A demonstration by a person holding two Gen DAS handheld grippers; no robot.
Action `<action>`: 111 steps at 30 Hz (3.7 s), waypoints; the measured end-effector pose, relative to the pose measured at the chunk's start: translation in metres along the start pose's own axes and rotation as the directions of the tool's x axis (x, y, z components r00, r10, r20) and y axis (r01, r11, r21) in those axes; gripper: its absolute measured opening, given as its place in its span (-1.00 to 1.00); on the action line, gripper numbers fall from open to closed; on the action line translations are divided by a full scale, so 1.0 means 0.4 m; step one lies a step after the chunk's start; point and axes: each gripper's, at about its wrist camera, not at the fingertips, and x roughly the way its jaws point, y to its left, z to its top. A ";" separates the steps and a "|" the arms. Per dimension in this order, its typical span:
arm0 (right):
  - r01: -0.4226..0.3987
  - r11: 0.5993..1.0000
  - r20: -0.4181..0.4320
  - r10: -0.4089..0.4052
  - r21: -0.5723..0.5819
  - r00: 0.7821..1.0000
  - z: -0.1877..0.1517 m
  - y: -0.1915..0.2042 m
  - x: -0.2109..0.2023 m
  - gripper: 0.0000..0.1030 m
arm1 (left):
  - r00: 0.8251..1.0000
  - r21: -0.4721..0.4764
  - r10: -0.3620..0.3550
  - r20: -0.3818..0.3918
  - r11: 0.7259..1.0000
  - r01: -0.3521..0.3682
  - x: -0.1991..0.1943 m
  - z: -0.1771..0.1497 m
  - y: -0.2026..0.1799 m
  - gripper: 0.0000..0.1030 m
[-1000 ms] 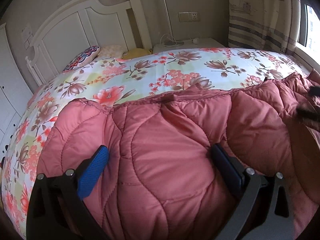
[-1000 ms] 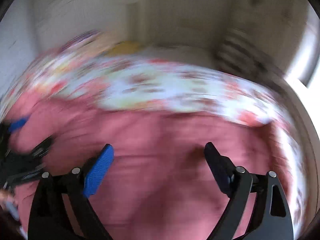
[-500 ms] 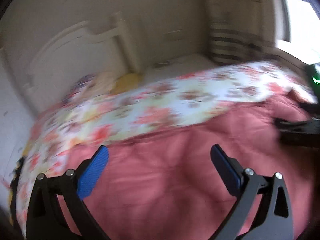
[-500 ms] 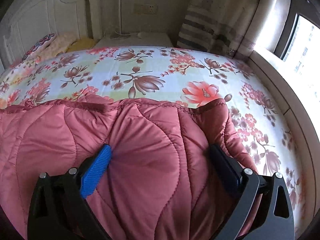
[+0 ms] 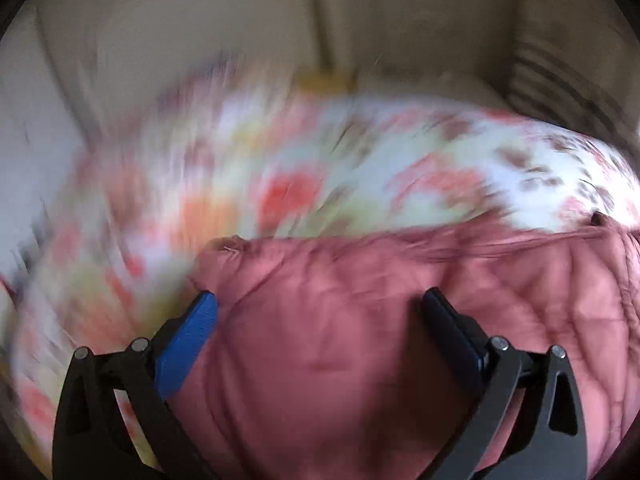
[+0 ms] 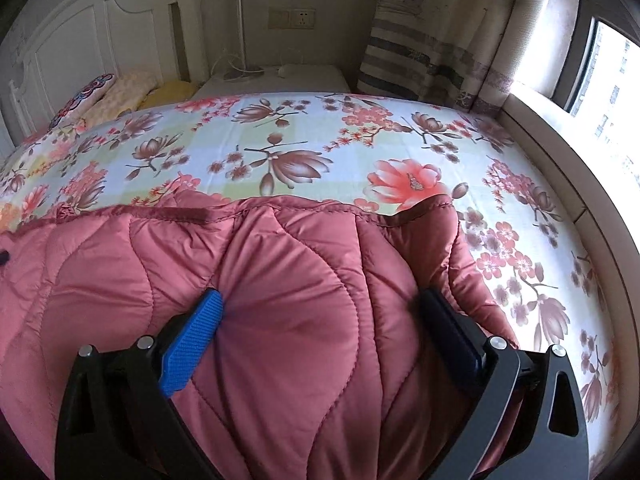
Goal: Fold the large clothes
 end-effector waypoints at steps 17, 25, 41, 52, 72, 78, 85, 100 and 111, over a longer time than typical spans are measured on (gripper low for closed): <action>-0.154 0.900 0.035 0.184 -0.408 0.982 -0.047 0.421 -0.125 0.87 | 0.999 -0.076 -0.030 0.044 0.997 0.033 0.002 -0.028 0.040 0.96; -0.232 0.939 0.026 0.247 -0.254 0.969 -0.009 0.280 -0.136 0.90 | 0.998 -0.097 -0.051 0.041 0.994 0.055 0.007 -0.028 0.051 0.96; -0.086 0.994 -0.002 0.086 0.063 0.996 -0.019 -0.066 -0.012 0.91 | 0.998 -0.083 -0.041 0.048 0.996 0.044 0.006 -0.028 0.044 0.96; -0.199 0.980 0.086 0.198 -0.004 0.976 -0.018 0.013 -0.154 0.91 | 0.990 -0.088 0.022 0.141 0.996 -0.009 -0.092 -0.030 0.034 0.96; -0.109 0.994 0.071 0.110 -0.012 0.991 -0.135 -0.025 -0.157 0.91 | 0.964 0.068 0.037 0.262 0.996 -0.057 -0.207 -0.176 -0.058 0.96; -0.111 0.994 0.059 0.110 -0.001 0.992 -0.147 -0.033 -0.155 0.91 | 0.988 -0.073 -0.009 0.151 0.997 0.020 -0.133 -0.177 0.051 0.96; -0.265 0.949 0.107 0.285 -0.168 0.953 -0.190 0.096 -0.268 0.91 | 0.945 -0.048 -0.002 0.327 0.999 0.019 -0.296 -0.248 -0.022 0.96; -0.234 0.946 0.044 0.249 -0.224 0.967 -0.234 0.110 -0.249 0.91 | 0.974 0.123 -0.164 0.154 0.982 0.146 -0.266 -0.316 -0.129 0.96; -0.060 0.998 0.087 0.063 -0.036 0.994 -0.256 -0.052 -0.240 0.91 | 0.983 -0.023 0.015 0.181 1.000 -0.011 -0.237 -0.334 0.013 0.94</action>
